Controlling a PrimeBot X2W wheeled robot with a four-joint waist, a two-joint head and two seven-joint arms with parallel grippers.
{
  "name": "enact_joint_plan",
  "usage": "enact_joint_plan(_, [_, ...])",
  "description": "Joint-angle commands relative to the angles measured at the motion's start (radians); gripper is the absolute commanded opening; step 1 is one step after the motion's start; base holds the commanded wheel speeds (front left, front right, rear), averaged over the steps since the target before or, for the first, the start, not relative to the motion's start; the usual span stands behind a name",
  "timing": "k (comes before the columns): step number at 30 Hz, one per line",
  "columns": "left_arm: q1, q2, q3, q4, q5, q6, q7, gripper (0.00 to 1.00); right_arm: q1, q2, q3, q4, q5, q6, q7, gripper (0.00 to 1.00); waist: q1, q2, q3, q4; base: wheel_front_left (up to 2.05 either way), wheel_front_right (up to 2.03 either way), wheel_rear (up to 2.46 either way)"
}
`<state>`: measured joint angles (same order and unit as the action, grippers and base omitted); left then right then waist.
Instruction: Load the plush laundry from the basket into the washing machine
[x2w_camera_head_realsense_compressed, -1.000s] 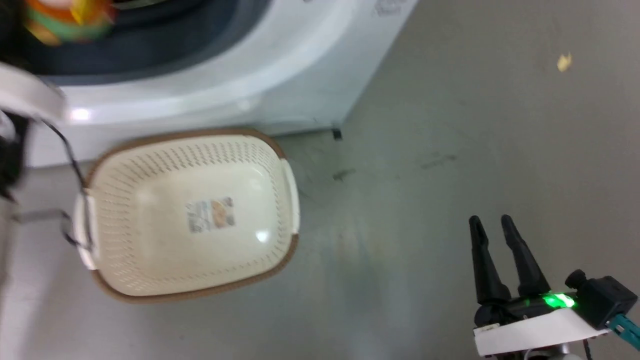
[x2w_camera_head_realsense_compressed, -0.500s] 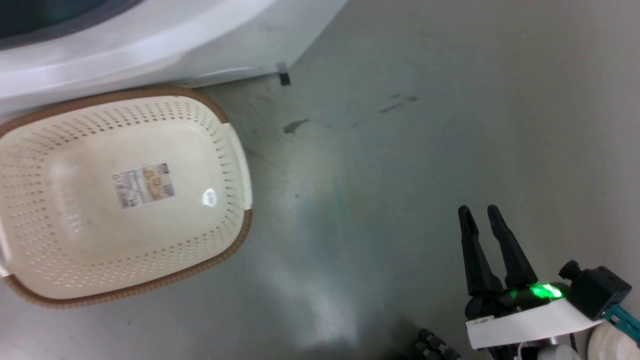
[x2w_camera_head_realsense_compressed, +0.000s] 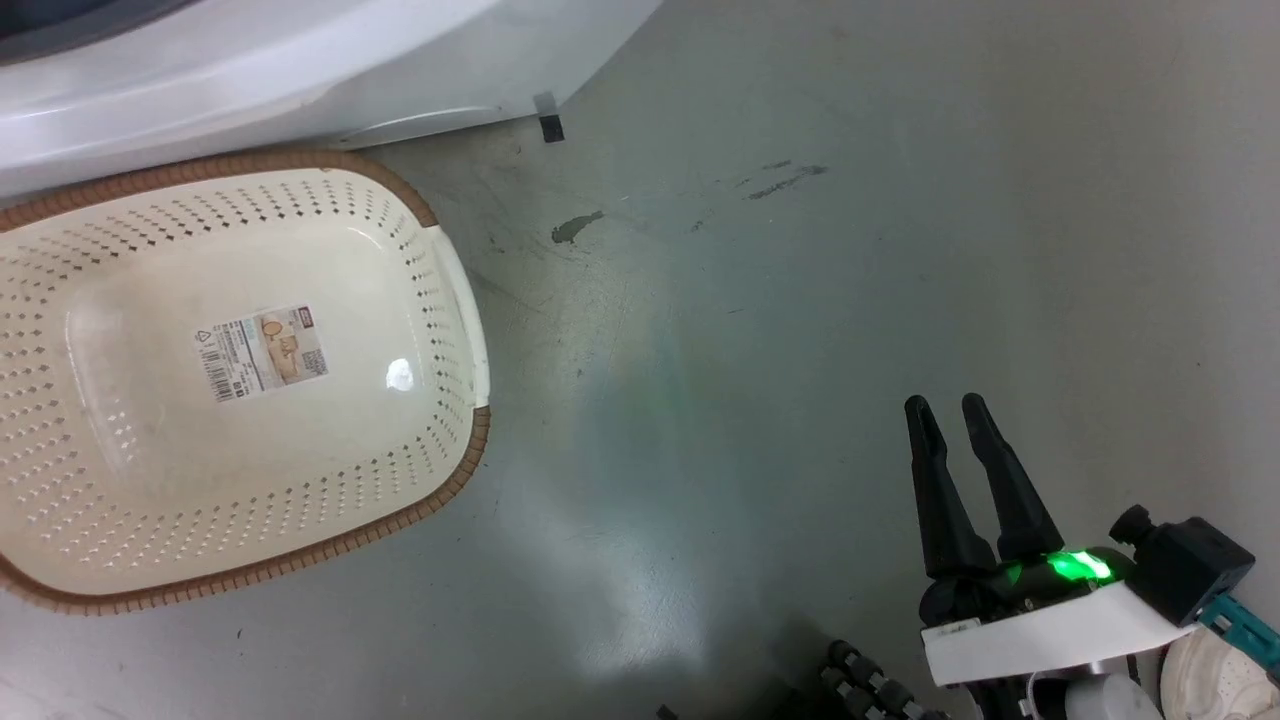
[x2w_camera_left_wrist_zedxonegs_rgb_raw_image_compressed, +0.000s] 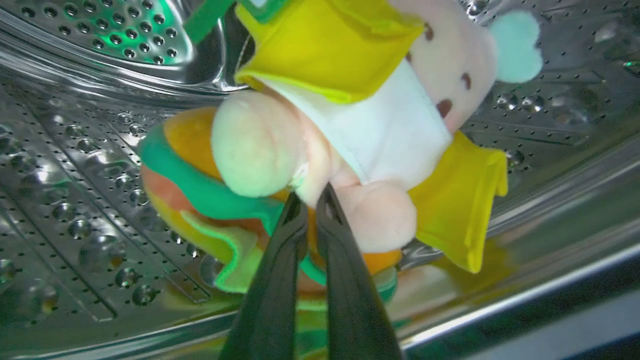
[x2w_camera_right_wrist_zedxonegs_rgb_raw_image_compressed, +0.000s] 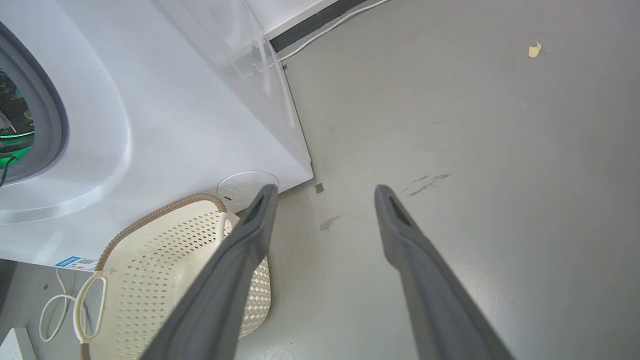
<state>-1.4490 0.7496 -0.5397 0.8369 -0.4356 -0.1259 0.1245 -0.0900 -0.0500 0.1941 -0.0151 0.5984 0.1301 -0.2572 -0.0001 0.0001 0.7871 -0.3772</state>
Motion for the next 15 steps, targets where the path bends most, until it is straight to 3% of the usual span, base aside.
enact_joint_plan(1, [0.03,-0.004,-0.023,0.026,-0.03,-0.005,0.014,0.0,-0.016,0.0,0.0,-0.004,-0.005,0.001,-0.005,1.0,0.0001,-0.0001,-0.001,0.003,0.0,0.0,0.0])
enact_joint_plan(7, [0.025,0.004,-0.104,0.033,-0.096,-0.005,-0.001,0.0,-0.025,0.0,-0.002,0.002,-0.012,0.001,-0.005,1.0,0.0001,-0.0001,-0.021,0.017,0.0,0.0,0.0])
enact_joint_plan(8, [0.027,0.003,-0.111,0.038,-0.107,-0.005,-0.01,0.17,-0.026,0.0,-0.003,0.004,-0.015,0.001,-0.005,1.0,0.0001,-0.0001,-0.029,0.02,0.0,0.0,0.0])
enact_joint_plan(9, [0.029,0.002,-0.116,0.046,-0.118,-0.005,-0.019,0.85,-0.026,0.0,-0.005,0.005,-0.018,0.001,-0.005,1.0,0.0001,-0.0001,-0.038,0.023,0.0,0.0,0.0])
enact_joint_plan(10, [0.036,0.0,-0.126,0.056,-0.124,-0.005,-0.024,1.0,-0.026,0.0,-0.007,0.007,-0.021,0.001,-0.005,1.0,0.0001,-0.0001,-0.049,0.025,0.0,0.0,0.0])
enact_joint_plan(15, [0.086,-0.025,-0.163,0.098,-0.163,-0.005,-0.076,1.0,-0.019,0.0,-0.026,0.024,-0.048,0.001,-0.005,1.0,0.0001,-0.0001,-0.127,0.051,0.0,0.0,0.0])
